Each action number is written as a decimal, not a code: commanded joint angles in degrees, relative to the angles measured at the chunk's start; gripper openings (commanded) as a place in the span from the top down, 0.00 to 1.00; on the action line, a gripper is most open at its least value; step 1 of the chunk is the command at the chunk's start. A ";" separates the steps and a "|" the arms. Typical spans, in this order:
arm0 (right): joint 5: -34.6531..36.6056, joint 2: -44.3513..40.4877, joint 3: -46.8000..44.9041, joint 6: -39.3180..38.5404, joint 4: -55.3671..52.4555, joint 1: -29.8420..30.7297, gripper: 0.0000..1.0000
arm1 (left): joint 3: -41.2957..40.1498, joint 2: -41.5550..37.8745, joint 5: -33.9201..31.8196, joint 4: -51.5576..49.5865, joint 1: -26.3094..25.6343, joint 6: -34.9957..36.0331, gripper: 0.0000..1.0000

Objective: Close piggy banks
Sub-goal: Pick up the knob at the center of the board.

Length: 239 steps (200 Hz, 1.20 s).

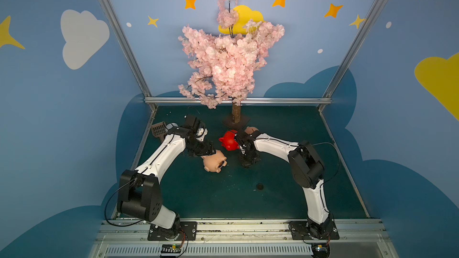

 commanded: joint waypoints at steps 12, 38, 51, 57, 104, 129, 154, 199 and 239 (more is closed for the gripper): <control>0.98 3.16 0.45 -0.20 -3.53 0.36 0.87 | -0.23 1.06 0.83 -0.57 0.27 0.03 0.25; 0.33 3.62 0.97 -0.31 -2.97 0.45 0.89 | -0.32 0.58 0.55 -0.60 0.23 0.26 0.26; -0.19 3.59 1.01 -0.21 -2.36 0.44 0.92 | -0.32 0.45 0.55 -0.60 0.23 0.27 0.26; -0.41 3.52 1.02 -0.14 -1.96 0.43 0.94 | -0.32 0.46 0.55 -0.60 0.23 0.21 0.26; -0.97 3.36 0.78 -1.06 -0.42 0.66 1.00 | -0.24 1.11 1.17 -0.51 0.23 0.15 0.26; -0.91 1.97 -0.16 -1.43 0.07 0.62 1.00 | -0.23 1.06 1.08 -0.42 0.26 0.28 0.26; -1.61 -0.69 -1.56 -1.96 1.53 0.61 1.00 | 0.37 1.16 0.83 -0.81 0.27 0.38 0.26; 0.34 -10.14 -8.49 -4.42 9.02 0.60 1.00 | 2.53 1.08 0.71 -1.82 0.49 1.20 0.26; -1.04 -18.94 -15.32 -4.85 14.89 -0.23 1.00 | 6.99 1.66 0.51 -4.91 0.92 3.24 0.24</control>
